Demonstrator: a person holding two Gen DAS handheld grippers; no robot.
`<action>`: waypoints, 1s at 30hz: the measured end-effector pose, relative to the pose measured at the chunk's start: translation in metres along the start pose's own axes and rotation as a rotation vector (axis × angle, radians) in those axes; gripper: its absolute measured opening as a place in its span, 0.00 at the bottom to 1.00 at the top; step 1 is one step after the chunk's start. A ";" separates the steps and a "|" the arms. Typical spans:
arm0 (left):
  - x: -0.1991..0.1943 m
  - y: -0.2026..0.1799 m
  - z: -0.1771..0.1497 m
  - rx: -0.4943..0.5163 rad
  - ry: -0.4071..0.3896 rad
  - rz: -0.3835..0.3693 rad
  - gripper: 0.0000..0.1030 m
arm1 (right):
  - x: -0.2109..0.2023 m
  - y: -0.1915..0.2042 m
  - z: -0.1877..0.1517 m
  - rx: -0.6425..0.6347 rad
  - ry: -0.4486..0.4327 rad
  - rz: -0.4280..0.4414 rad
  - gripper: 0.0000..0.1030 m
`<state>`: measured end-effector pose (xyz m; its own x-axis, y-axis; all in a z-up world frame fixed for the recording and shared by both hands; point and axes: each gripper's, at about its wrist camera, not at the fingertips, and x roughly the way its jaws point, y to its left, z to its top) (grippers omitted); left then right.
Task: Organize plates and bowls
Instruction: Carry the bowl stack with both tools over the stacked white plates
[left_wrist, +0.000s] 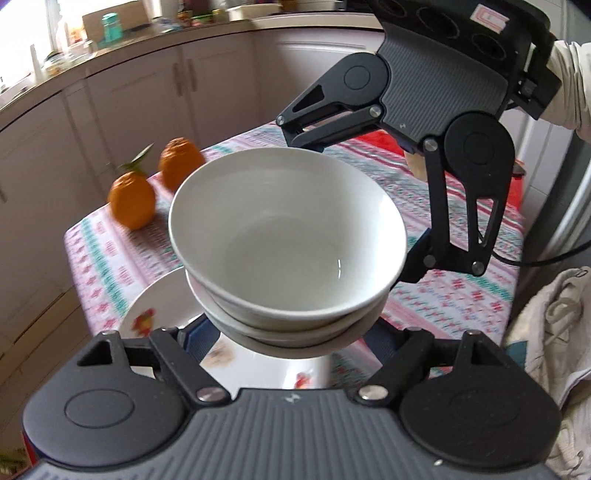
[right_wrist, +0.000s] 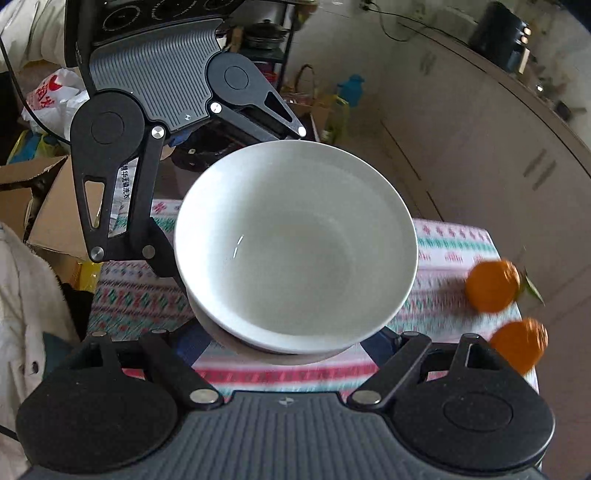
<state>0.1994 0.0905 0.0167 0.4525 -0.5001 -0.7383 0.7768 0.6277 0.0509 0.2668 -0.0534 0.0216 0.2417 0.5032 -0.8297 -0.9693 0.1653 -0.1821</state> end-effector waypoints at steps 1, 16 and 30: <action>-0.002 0.005 -0.003 -0.011 0.001 0.007 0.81 | 0.005 -0.004 0.004 -0.008 0.000 0.008 0.87; 0.020 0.055 -0.032 -0.107 0.031 0.025 0.81 | 0.065 -0.030 0.026 0.002 0.033 0.073 0.87; 0.021 0.058 -0.037 -0.105 0.026 0.018 0.81 | 0.078 -0.043 0.024 0.053 0.032 0.113 0.87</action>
<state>0.2381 0.1387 -0.0212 0.4533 -0.4730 -0.7555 0.7177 0.6963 -0.0053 0.3284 -0.0009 -0.0230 0.1286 0.4938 -0.8600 -0.9863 0.1544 -0.0588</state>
